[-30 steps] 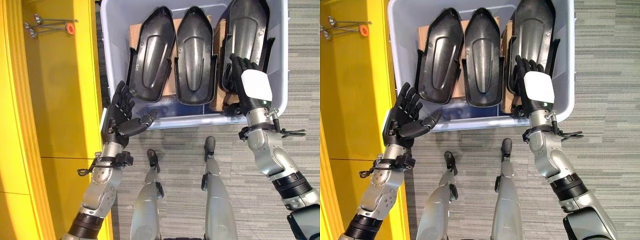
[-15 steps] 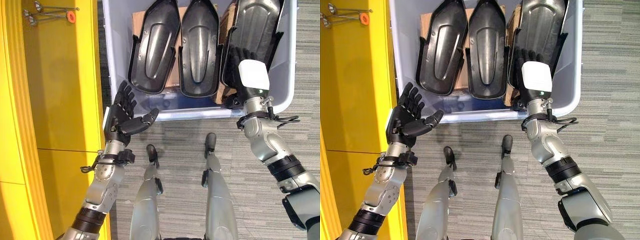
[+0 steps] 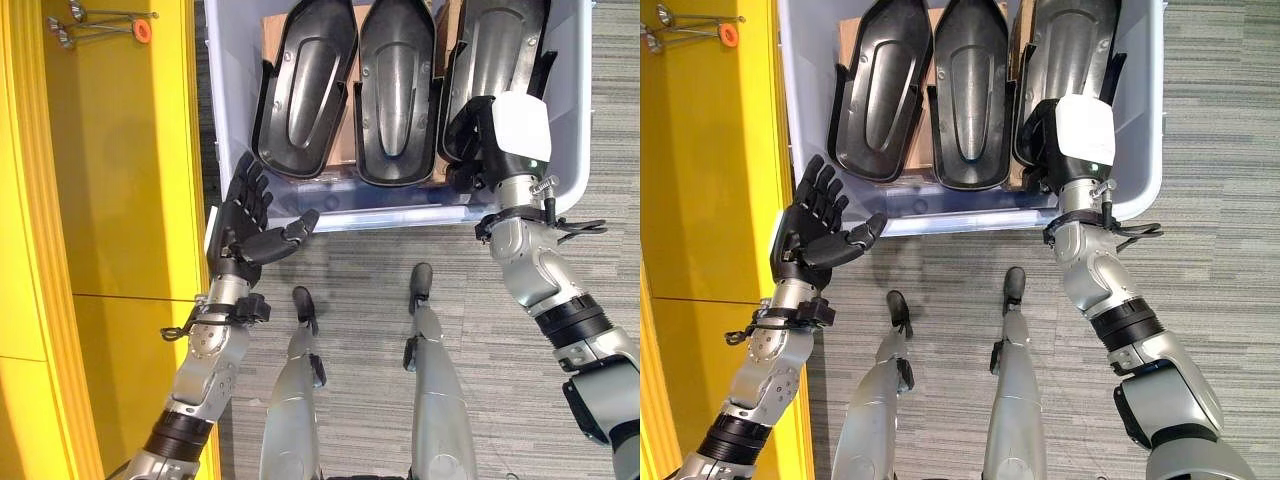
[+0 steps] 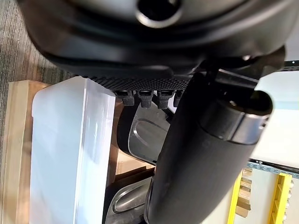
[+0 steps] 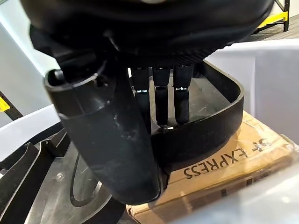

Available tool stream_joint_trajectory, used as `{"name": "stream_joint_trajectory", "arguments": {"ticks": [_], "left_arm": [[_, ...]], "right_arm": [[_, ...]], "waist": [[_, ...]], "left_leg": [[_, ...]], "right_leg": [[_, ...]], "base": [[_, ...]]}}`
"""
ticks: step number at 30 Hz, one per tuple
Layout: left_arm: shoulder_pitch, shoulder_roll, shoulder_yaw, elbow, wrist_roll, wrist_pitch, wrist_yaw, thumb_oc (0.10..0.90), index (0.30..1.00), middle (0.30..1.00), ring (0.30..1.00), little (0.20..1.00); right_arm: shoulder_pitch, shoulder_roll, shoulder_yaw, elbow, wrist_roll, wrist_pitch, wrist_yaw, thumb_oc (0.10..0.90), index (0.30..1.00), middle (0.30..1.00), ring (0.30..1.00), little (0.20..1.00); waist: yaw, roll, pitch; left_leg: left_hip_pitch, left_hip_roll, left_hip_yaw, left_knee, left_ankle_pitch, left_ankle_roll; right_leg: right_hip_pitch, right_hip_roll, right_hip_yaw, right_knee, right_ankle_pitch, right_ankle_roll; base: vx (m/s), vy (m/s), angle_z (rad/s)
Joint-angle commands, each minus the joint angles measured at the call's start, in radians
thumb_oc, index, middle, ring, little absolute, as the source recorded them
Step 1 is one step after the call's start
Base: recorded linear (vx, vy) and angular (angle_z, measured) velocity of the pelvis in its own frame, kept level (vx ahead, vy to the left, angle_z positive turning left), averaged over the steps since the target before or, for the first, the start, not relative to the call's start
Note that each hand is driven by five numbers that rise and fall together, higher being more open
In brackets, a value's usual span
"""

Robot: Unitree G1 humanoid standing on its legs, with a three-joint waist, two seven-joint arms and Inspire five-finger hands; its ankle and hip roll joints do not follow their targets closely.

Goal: Move parts from the plastic box to the shelf.

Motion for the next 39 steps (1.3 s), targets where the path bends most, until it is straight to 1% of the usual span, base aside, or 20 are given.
{"name": "stream_joint_trajectory", "arguments": {"ticks": [1,3,5,9,12,15,20,21,22,24,29,30,31,32,33,35,39], "left_arm": [[-0.01,0.014,0.008,-0.096,0.027,-0.084,-0.027,0.9,1.0,1.0,1.0,1.0],[-0.006,0.009,0.007,-0.094,-0.01,-0.079,-0.041,0.9,1.0,1.0,1.0,1.0],[-0.007,0.009,0.013,-0.098,-0.022,-0.084,-0.041,0.9,1.0,1.0,1.0,1.0],[-0.002,0.016,0.027,-0.128,-0.005,-0.065,-0.039,0.9,1.0,1.0,1.0,1.0],[0.005,0.011,0.032,-0.131,0.001,-0.07,-0.042,0.9,1.0,1.0,1.0,1.0],[0.021,0.008,0.038,-0.141,0.007,-0.081,-0.044,0.9,1.0,1.0,1.0,1.0],[0.048,0.014,0.055,-0.171,-0.015,-0.076,-0.05,0.9,1.0,1.0,1.0,1.0],[0.057,0.014,0.063,-0.18,-0.032,-0.079,-0.059,0.9,1.0,1.0,1.0,1.0],[0.058,0.013,0.065,-0.181,-0.032,-0.082,-0.06,0.9,1.0,1.0,1.0,1.0],[0.073,0.013,0.079,-0.207,-0.033,-0.087,-0.057,0.9,1.0,1.0,1.0,1.0],[0.079,0.012,0.093,-0.219,-0.047,-0.082,-0.065,0.9,1.0,1.0,1.0,1.0],[0.081,0.012,0.095,-0.22,-0.05,-0.084,-0.069,0.9,1.0,1.0,1.0,1.0],[0.08,0.011,0.097,-0.223,-0.051,-0.084,-0.072,0.9,1.0,1.0,1.0,1.0],[0.083,0.01,0.101,-0.223,-0.049,-0.083,-0.075,0.9,1.0,1.0,1.0,1.0],[0.087,0.012,0.102,-0.225,-0.051,-0.082,-0.074,0.9,1.0,1.0,1.0,1.0],[0.092,0.014,0.106,-0.223,-0.052,-0.073,-0.077,0.9,1.0,1.0,1.0,1.0],[0.108,0.014,0.11,-0.229,-0.055,-0.07,-0.083,0.9,1.0,1.0,1.0,1.0]], "right_arm": [[-0.009,-0.023,0.026,0.132,0.042,0.042,0.08,0.4,0.3,0.3,0.3,0.3],[-0.004,-0.022,0.029,0.139,0.132,0.014,0.104,0.4,0.3,0.3,0.3,0.3],[0.003,-0.012,0.025,0.121,0.172,-0.021,0.116,0.4,0.3,0.3,0.3,0.3],[0.037,0.014,-0.003,-0.002,0.148,-0.023,0.136,0.4,0.3,0.3,0.3,0.3],[0.053,0.028,-0.008,-0.053,0.129,-0.026,0.131,0.4,0.3,0.3,0.3,0.3],[0.091,0.039,-0.022,-0.123,0.133,-0.032,0.125,0.4,0.3,0.3,0.3,0.3],[0.166,0.064,-0.053,-0.23,0.169,-0.068,0.108,0.4,0.3,0.3,0.3,0.3],[0.191,0.071,-0.067,-0.27,0.168,-0.092,0.104,0.4,0.3,0.3,0.3,0.3],[0.196,0.072,-0.07,-0.279,0.161,-0.096,0.1,0.4,0.3,0.3,0.3,0.3],[0.242,0.072,-0.085,-0.379,0.117,-0.124,0.071,0.4,0.3,0.3,0.3,0.3],[0.277,0.069,-0.117,-0.461,0.106,-0.145,0.03,0.4,0.3,0.3,0.3,0.3],[0.287,0.069,-0.124,-0.47,0.106,-0.156,0.02,0.4,0.3,0.3,0.3,0.3],[0.292,0.065,-0.133,-0.479,0.106,-0.162,0.019,0.4,0.3,0.3,0.3,0.3],[0.305,0.056,-0.144,-0.504,0.114,-0.154,0.02,0.4,0.3,0.3,0.3,0.3],[0.317,0.053,-0.148,-0.51,0.114,-0.16,0.016,0.4,0.3,0.3,0.3,0.3],[0.335,0.046,-0.16,-0.523,0.126,-0.16,0.021,0.4,0.3,0.3,0.3,0.3],[0.391,0.038,-0.19,-0.557,0.132,-0.175,-0.014,0.4,0.3,0.3,0.3,0.3]], "waist": [[0.035,0.056,-0.008],[0.036,0.055,-0.008],[0.034,0.053,-0.008],[0.026,0.042,-0.008],[0.022,0.035,-0.008],[0.014,0.027,-0.008],[0.001,0.011,-0.008],[-0.005,0.003,-0.008],[-0.006,0.001,-0.008],[-0.018,-0.01,-0.008],[-0.033,-0.02,-0.008],[-0.038,-0.022,-0.008],[-0.04,-0.026,-0.008],[-0.044,-0.031,-0.019],[-0.046,-0.034,-0.031],[-0.047,-0.04,-0.055],[-0.048,-0.053,-0.1]], "left_leg": [[-0.061,-0.054,-0.009,0.063,-0.037,0.037],[-0.062,-0.052,-0.009,0.062,-0.036,0.038],[-0.061,-0.051,-0.007,0.063,-0.036,0.038],[-0.048,-0.049,-0.008,0.065,-0.038,0.038],[-0.037,-0.047,-0.009,0.068,-0.042,0.04],[-0.013,-0.045,-0.007,0.065,-0.046,0.041],[0.047,-0.042,-0.002,0.059,-0.058,0.042],[0.073,-0.041,0.0,0.057,-0.064,0.043],[0.08,-0.04,0.001,0.056,-0.066,0.043],[0.158,-0.038,0.003,0.042,-0.081,0.044],[0.254,-0.03,0.006,0.013,-0.085,0.044],[0.28,-0.029,0.007,0.006,-0.092,0.043],[0.299,-0.025,0.005,-0.006,-0.086,0.042],[0.348,-0.018,0.009,-0.04,-0.085,0.039],[0.366,-0.014,0.012,-0.056,-0.084,0.038],[0.394,-0.01,0.017,-0.076,-0.084,0.037],[0.44,0.0,0.028,-0.105,-0.084,0.032]], "right_leg": [[0.004,0.03,-0.033,0.157,-0.21,-0.036],[0.004,0.031,-0.032,0.155,-0.209,-0.037],[0.004,0.031,-0.031,0.156,-0.21,-0.037],[0.017,0.033,-0.028,0.157,-0.21,-0.038],[0.028,0.036,-0.024,0.157,-0.211,-0.04],[0.049,0.039,-0.02,0.153,-0.212,-0.041],[0.107,0.043,-0.012,0.135,-0.213,-0.041],[0.131,0.044,-0.009,0.127,-0.211,-0.04],[0.137,0.044,-0.008,0.124,-0.21,-0.039],[0.211,0.054,0.006,0.095,-0.209,-0.038],[0.304,0.067,0.028,0.05,-0.196,-0.037],[0.329,0.067,0.031,0.041,-0.201,-0.034],[0.347,0.07,0.038,0.022,-0.188,-0.033],[0.393,0.07,0.049,-0.018,-0.176,-0.026],[0.409,0.069,0.054,-0.035,-0.171,-0.022],[0.436,0.068,0.059,-0.061,-0.163,-0.016],[0.485,0.064,0.057,-0.101,-0.148,-0.008]], "base": [[0.0,0.0,0.0],[0.0,0.0,0.0],[0.0,0.0,0.0],[0.0,0.0,0.0],[0.0,0.0,0.0],[0.0,0.0,0.0],[0.0,0.0,0.0],[0.0,0.0,0.0],[0.0,0.0,0.0],[0.02,0.031,-0.04],[0.01,0.041,-0.05],[0.0,0.038,-0.07],[0.06,0.055,-0.07],[0.06,0.042,-0.07],[0.08,0.034,-0.11],[0.07,0.003,-0.11],[0.06,0.0,-0.04]]}}
